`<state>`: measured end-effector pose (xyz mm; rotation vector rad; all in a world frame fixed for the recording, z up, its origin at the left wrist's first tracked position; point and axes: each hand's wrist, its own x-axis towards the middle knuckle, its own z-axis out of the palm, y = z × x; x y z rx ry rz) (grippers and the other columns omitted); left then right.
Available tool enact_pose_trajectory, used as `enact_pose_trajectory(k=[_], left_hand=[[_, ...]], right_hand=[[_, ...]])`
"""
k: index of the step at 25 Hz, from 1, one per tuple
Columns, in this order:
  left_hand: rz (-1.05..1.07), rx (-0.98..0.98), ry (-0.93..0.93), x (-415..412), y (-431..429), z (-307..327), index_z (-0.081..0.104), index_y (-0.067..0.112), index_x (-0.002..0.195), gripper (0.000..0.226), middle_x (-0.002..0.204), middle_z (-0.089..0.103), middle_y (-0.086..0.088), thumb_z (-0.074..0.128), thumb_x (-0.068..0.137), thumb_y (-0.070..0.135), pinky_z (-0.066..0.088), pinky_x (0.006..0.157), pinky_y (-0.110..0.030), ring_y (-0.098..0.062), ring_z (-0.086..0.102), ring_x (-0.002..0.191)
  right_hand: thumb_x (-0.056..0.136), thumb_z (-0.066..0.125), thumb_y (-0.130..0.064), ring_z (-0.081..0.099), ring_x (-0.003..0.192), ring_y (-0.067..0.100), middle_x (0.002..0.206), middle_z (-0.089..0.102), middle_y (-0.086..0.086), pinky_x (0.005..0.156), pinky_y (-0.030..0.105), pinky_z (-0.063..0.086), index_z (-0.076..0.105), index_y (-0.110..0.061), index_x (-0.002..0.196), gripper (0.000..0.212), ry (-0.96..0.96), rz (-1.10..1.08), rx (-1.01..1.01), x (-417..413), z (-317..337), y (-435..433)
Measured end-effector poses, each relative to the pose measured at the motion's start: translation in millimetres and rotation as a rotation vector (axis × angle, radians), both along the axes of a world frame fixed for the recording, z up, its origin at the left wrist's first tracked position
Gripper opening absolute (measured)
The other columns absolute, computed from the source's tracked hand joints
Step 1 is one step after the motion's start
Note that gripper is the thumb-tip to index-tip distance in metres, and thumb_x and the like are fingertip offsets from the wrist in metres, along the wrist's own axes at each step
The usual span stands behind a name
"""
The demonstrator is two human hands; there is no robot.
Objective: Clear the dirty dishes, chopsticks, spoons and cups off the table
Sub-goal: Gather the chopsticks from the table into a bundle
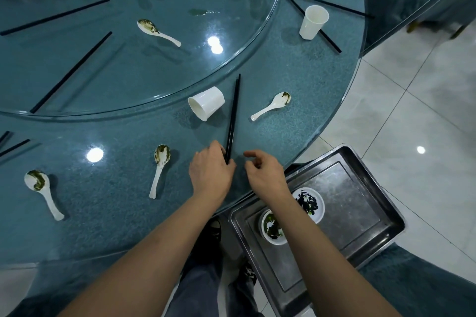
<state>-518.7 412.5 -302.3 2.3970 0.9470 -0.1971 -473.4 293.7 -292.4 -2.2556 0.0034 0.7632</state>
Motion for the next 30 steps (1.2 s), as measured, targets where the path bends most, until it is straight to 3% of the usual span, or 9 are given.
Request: enact_pose_trajectory(k=[7, 10, 14, 17, 23, 25, 27, 30], left_hand=[[0.041, -0.209, 0.039, -33, -18, 9, 0.067, 0.021, 0.109, 0.029, 0.101, 0.073, 0.0, 0.076, 0.084, 0.033, 0.051, 0.081, -0.037, -0.026, 0.067, 0.1], [0.104, -0.391, -0.06, -47, -2, 2, 0.068, 0.024, 0.1, 0.013, 0.09, 0.072, 0.006, 0.071, 0.089, 0.018, 0.056, 0.087, -0.038, -0.017, 0.069, 0.09], [0.561, -0.907, -0.285, -52, 12, 5, 0.07, 0.016, 0.097, 0.018, 0.105, 0.073, -0.018, 0.054, 0.102, 0.009, 0.059, 0.085, -0.041, -0.027, 0.069, 0.091], [0.766, -1.142, -0.365, -52, 19, 9, 0.069, 0.008, 0.104, 0.025, 0.108, 0.072, -0.018, 0.046, 0.105, 0.017, 0.057, 0.087, -0.039, -0.03, 0.069, 0.096], [0.835, -1.219, -0.361, -46, 19, 8, 0.069, 0.004, 0.107, 0.036, 0.116, 0.071, -0.023, 0.039, 0.107, 0.025, 0.058, 0.088, -0.041, -0.03, 0.071, 0.092], [0.834, -1.247, -0.355, -43, 16, 10, 0.068, 0.004, 0.11, 0.04, 0.119, 0.07, -0.024, 0.036, 0.108, 0.029, 0.057, 0.089, -0.042, -0.031, 0.07, 0.095], [0.828, -1.3, -0.335, -38, 14, 13, 0.065, 0.003, 0.119, 0.044, 0.124, 0.068, -0.022, 0.034, 0.109, 0.033, 0.055, 0.092, -0.042, -0.032, 0.069, 0.099], [0.782, -1.387, -0.285, -27, 5, 21, 0.056, 0.003, 0.135, 0.051, 0.125, 0.066, -0.016, 0.033, 0.108, 0.038, 0.051, 0.097, -0.043, -0.03, 0.066, 0.1]], right_hand=[[0.088, 0.071, -0.036, 0.068, 0.091, 0.019, 0.089, 0.073, -0.005, 0.089, 0.038, 0.055, 0.072, -0.022, 0.101, 0.02, -0.065, -0.06, -0.038, -3, -5, 10], [0.084, 0.073, -0.045, 0.068, 0.094, 0.022, 0.092, 0.072, -0.004, 0.09, 0.04, 0.054, 0.067, -0.023, 0.096, 0.026, -0.122, -0.04, -0.118, -5, -7, 15], [0.085, 0.071, -0.051, 0.064, 0.101, 0.027, 0.104, 0.067, 0.003, 0.091, 0.043, 0.051, 0.063, -0.019, 0.098, 0.036, -0.233, 0.084, -0.324, -11, -7, 25], [0.089, 0.066, -0.044, 0.066, 0.103, 0.033, 0.108, 0.068, 0.009, 0.091, 0.042, 0.052, 0.066, -0.013, 0.104, 0.035, -0.213, 0.108, -0.39, -17, -9, 30], [0.081, 0.066, -0.039, 0.068, 0.091, 0.034, 0.092, 0.071, 0.011, 0.081, 0.037, 0.055, 0.069, -0.01, 0.091, 0.031, -0.141, 0.053, -0.405, -29, -2, 25], [0.078, 0.064, -0.038, 0.065, 0.079, 0.034, 0.079, 0.067, 0.009, 0.072, 0.034, 0.053, 0.067, -0.011, 0.082, 0.028, -0.105, 0.026, -0.377, -31, 0, 19], [0.078, 0.065, -0.037, 0.055, 0.069, 0.031, 0.065, 0.059, 0.004, 0.064, 0.031, 0.044, 0.062, -0.013, 0.07, 0.025, -0.064, -0.007, -0.319, -35, 6, 11], [0.08, 0.068, -0.037, 0.059, 0.073, 0.026, 0.07, 0.065, 0.001, 0.066, 0.028, 0.039, 0.065, -0.018, 0.073, 0.02, -0.063, -0.046, -0.246, -43, 18, -2]])
